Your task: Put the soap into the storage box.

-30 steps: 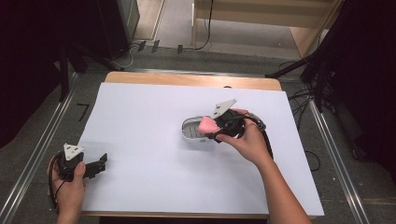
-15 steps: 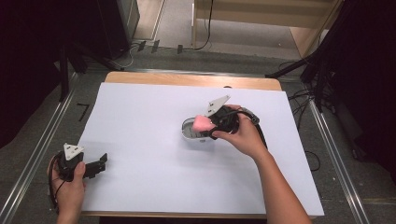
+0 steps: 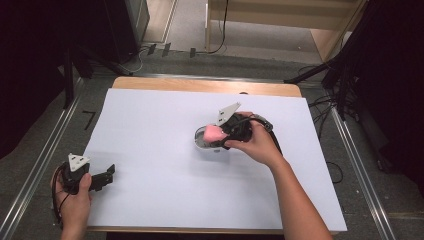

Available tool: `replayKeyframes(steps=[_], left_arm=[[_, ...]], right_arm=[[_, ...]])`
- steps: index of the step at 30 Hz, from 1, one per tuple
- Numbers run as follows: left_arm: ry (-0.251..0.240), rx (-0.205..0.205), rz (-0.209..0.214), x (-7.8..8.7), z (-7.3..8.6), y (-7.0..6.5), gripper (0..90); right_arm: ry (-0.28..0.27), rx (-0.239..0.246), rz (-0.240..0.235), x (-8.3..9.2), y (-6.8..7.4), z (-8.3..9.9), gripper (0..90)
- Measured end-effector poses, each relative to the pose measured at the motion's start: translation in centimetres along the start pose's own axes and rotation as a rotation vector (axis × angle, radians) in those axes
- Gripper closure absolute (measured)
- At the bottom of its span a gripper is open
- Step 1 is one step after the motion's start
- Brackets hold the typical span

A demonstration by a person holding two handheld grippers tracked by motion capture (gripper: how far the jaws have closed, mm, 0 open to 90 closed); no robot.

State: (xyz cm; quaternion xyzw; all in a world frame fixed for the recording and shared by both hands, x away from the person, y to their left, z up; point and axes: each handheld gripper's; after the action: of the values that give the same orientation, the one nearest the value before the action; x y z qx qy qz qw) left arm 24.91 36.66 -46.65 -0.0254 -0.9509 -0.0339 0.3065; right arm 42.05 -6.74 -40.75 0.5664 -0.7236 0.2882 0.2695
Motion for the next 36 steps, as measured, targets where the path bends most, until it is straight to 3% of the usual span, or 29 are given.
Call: replayKeyframes(steps=[13,17,21,22,26,27,28,32,34,36], left_arm=[[0.005,0.005,0.003,0.0,0.0,0.1,5.8],[0.003,0.007,0.003,0.0,0.0,0.1,5.8],[0.003,0.007,0.004,0.0,0.0,0.1,5.8],[0.003,0.007,0.005,0.0,0.0,0.1,5.8],[0.0,0.006,0.002,0.0,0.0,0.1,5.8],[0.0,0.007,0.002,0.0,0.0,0.0,5.8],[0.0,0.007,0.002,0.0,0.0,0.0,5.8],[0.002,0.005,0.001,0.0,0.0,0.1,5.8],[0.002,0.004,-0.001,0.0,0.0,0.0,5.8],[0.002,0.004,-0.003,0.0,0.0,0.0,5.8]], right_arm=[[-0.002,-0.04,-0.002,-0.4,-0.5,0.1,38.1],[-0.04,-0.101,0.003,0.1,-0.6,0.0,36.4],[-0.038,-0.143,0.024,0.9,-0.7,0.0,35.9],[-0.046,-0.186,0.034,1.4,-0.7,0.3,34.8],[-0.046,-0.229,0.054,1.9,-0.7,0.8,35.2],[-0.039,-0.265,0.075,2.4,-0.5,1.3,35.3],[-0.039,-0.265,0.075,2.4,-0.5,1.3,35.3],[-0.052,-0.338,0.088,3.2,-0.1,2.2,36.5],[-0.055,-0.361,0.102,3.6,0.2,2.7,35.3],[-0.052,-0.383,0.151,4.0,0.6,3.3,31.2]])
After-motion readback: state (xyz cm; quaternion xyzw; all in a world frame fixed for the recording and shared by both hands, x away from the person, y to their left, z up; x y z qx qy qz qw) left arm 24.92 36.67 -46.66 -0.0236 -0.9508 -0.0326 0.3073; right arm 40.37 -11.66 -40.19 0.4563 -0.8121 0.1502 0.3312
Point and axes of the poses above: each handheld gripper's, and its own axes: x roughly backward along the jaws, z roughly out of its underside, y roughly to its left, and after that the axes turned 5 degrees about -y, right-handed
